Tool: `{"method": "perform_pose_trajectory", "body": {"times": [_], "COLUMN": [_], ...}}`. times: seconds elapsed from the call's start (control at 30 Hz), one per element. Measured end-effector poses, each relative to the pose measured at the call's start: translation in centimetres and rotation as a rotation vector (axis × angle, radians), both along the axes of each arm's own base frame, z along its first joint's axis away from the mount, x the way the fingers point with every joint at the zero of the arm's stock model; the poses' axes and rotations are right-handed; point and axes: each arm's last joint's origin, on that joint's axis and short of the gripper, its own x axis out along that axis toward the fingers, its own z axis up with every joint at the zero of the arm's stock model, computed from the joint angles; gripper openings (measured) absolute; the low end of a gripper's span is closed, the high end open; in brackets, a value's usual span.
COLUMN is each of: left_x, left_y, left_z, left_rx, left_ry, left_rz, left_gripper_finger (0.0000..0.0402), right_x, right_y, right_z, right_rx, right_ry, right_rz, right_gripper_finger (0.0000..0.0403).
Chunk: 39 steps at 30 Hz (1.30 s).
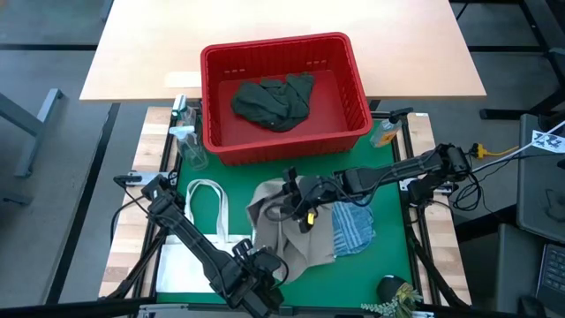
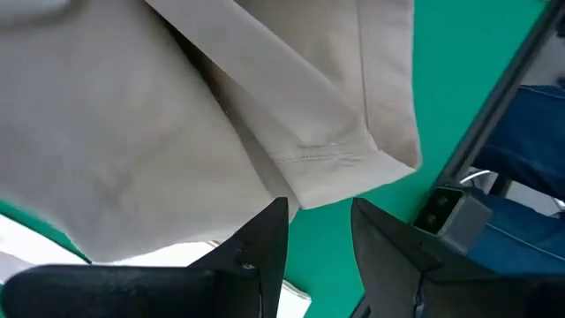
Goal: Fold Laundry from Bin
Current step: Fold the light brown shorts
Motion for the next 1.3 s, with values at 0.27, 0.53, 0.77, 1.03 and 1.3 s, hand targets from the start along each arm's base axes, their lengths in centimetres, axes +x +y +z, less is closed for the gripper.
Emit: {"method": "perform_pose_trajectory", "body": {"times": [0.27,0.53,0.77,1.03,1.3], "left_x": [-1.4,-1.4,0.4,1.8,-0.6], "left_y": [-0.2,1.6,4.7,7.3,8.9], "left_z": [1.8,2.3,2.3,2.6,7.4], "left_rx": [0.02,0.218,0.234,0.277,0.28], "left_ry": [-0.052,-0.126,-0.135,-0.147,-0.216], "left_rz": [-0.016,0.068,0.222,0.277,0.199], "left_gripper_finger": [0.0119,0.0119,0.0119,0.0119,0.0119], "right_x": [0.0,0.0,0.0,-0.5,-0.6], "right_y": [-0.9,-0.7,-0.7,-0.7,-0.8], "right_z": [0.1,0.0,-0.1,-0.7,-0.8], "right_rx": [-0.161,-0.14,-0.122,-0.146,-0.148], "right_ry": [-0.032,-0.02,-0.01,0.065,0.082], "right_rz": [-0.261,-0.224,-0.191,-0.186,-0.189], "right_gripper_finger": [0.0172,0.0172,0.0172,0.0172,0.0172]}}
